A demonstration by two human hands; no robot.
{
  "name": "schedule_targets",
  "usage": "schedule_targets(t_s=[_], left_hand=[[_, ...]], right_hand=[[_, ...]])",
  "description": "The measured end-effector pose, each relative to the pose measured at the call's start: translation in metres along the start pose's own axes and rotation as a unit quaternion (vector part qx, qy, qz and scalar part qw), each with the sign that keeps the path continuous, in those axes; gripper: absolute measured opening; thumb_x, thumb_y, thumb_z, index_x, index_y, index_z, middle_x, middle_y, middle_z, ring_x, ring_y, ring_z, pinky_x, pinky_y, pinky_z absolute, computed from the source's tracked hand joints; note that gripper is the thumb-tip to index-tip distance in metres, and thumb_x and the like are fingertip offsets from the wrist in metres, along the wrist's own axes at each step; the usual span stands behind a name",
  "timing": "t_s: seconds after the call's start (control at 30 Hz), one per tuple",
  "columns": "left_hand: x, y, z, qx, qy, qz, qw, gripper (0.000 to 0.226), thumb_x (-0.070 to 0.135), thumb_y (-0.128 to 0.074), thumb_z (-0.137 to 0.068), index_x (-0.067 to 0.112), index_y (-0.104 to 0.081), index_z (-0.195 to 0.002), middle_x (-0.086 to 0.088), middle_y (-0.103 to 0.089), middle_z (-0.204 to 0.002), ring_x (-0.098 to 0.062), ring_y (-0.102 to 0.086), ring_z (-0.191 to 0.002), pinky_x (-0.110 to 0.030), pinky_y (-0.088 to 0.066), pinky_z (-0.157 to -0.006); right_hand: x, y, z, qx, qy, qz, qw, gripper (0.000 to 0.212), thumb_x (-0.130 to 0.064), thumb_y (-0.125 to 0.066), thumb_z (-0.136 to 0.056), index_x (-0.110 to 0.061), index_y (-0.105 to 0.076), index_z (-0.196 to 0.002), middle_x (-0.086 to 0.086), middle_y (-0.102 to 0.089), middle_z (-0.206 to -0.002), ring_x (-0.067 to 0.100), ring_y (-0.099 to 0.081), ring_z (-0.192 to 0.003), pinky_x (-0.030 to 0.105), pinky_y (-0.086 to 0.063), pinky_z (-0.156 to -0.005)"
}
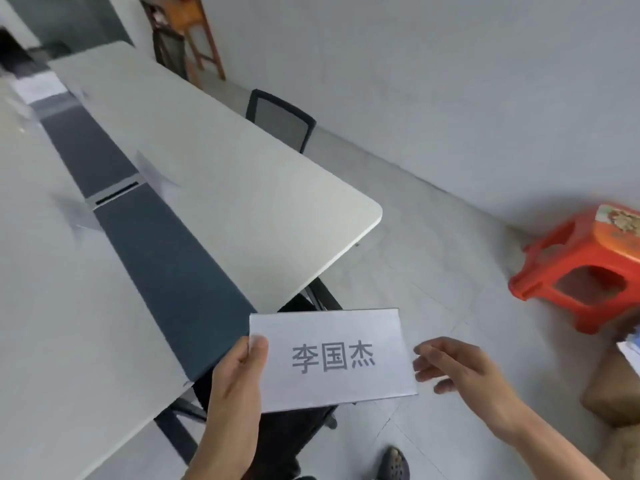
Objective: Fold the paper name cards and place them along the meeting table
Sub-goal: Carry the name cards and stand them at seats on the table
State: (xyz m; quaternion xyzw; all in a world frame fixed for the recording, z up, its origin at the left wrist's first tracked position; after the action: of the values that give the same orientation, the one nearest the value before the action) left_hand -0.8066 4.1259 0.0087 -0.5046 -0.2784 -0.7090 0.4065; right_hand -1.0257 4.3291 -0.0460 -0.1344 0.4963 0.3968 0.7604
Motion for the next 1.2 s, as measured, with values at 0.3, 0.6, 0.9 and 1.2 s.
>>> schedule_targets(t_s=[0.3, 0.6, 0.9, 1.2], left_hand=[[-0.016, 0.080, -0.007, 0.201, 0.018, 0.042, 0.978, 0.027, 0.024, -0.046, -0.097, 0.009, -0.068, -0.097, -0.021, -0.073, -0.094, -0.036, -0.068, -0.079, -0.038, -0.056, -0.054], [-0.024, 0.122, -0.102, 0.159, 0.053, 0.036, 0.985, 0.023, 0.022, -0.046, -0.098, 0.012, -0.066, -0.103, -0.007, -0.076, -0.095, -0.024, -0.072, -0.089, -0.026, -0.056, -0.068], [-0.119, 0.245, -0.232, 0.263, 0.133, -0.279, 0.914, 0.036, 0.040, -0.037, -0.096, 0.017, -0.058, -0.114, -0.007, -0.059, -0.120, -0.028, -0.053, -0.113, -0.045, -0.043, -0.093], [-0.197, 0.265, -0.263, 0.250, 0.133, -0.563, 0.776, 0.067, 0.049, -0.020, -0.096, 0.009, -0.020, -0.150, -0.024, -0.009, -0.159, -0.038, -0.004, -0.148, -0.045, -0.005, -0.121]], right_hand=[[-0.065, -0.120, -0.069, -0.260, 0.004, 0.021, 0.965, 0.027, -0.031, -0.057, -0.094, -0.008, -0.072, -0.100, 0.014, -0.076, -0.090, 0.025, -0.071, -0.080, 0.032, -0.051, -0.069], [-0.102, -0.196, -0.169, -0.273, -0.026, 0.112, 0.955, 0.010, -0.007, -0.062, -0.089, -0.001, -0.070, -0.091, 0.010, -0.072, -0.077, 0.024, -0.059, -0.072, 0.038, -0.042, -0.069], [-0.130, -0.303, -0.272, -0.214, 0.026, 0.141, 0.966, 0.004, -0.008, -0.063, -0.089, -0.009, -0.067, -0.088, 0.006, -0.066, -0.082, 0.022, -0.062, -0.080, 0.029, -0.053, -0.068], [-0.152, -0.397, -0.348, -0.169, 0.055, 0.136, 0.975, 0.007, -0.008, -0.061, -0.091, -0.012, -0.063, -0.085, -0.002, -0.067, -0.087, 0.015, -0.064, -0.083, 0.031, -0.055, -0.082]])
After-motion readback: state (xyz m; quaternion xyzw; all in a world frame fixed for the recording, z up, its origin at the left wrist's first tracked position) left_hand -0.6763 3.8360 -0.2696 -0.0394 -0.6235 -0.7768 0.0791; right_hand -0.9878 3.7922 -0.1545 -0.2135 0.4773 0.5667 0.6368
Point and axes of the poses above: each hand's wrist, its own z-axis away from the middle knuckle, its own y-axis out of the back of the hand, x = y × z, the point moved 8 cm from there along -z, towards the middle knuckle
